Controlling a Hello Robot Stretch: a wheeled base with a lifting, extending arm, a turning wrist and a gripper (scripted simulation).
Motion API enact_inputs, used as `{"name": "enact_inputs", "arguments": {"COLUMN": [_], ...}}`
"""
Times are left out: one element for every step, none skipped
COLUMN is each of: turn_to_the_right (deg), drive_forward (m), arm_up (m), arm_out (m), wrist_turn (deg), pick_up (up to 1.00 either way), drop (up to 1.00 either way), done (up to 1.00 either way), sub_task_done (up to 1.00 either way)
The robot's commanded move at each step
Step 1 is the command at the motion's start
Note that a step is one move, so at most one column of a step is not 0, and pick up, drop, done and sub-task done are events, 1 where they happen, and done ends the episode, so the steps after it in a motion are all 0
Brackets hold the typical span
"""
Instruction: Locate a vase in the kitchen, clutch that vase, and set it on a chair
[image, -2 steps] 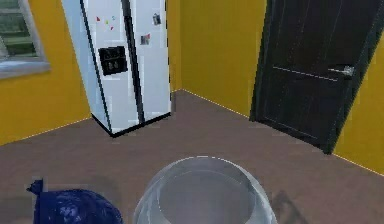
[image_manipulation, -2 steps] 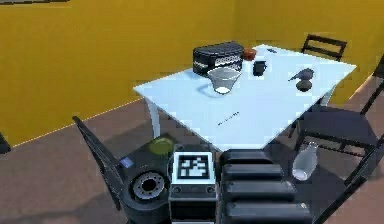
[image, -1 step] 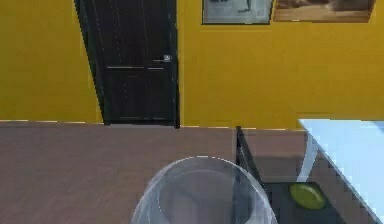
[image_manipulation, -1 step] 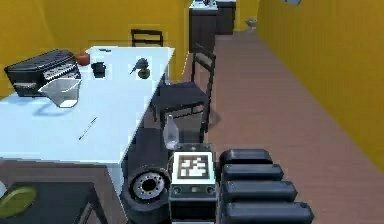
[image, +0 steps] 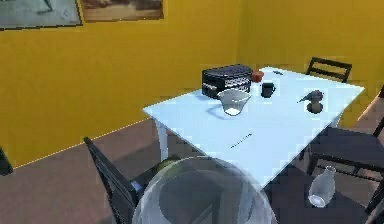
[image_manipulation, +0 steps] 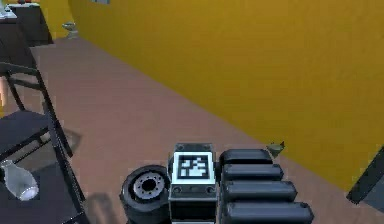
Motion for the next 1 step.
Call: {"name": "enact_inputs", "arguments": {"turn_to_the_right": [39.0], "drive_forward": [0.00], "arm_up": [0.00], "arm_out": [0.00], "wrist_turn": [0.0], "pick_up": [0.00], "drop": [0.00], "done": [0.00], "sub_task_done": [0.00]}}
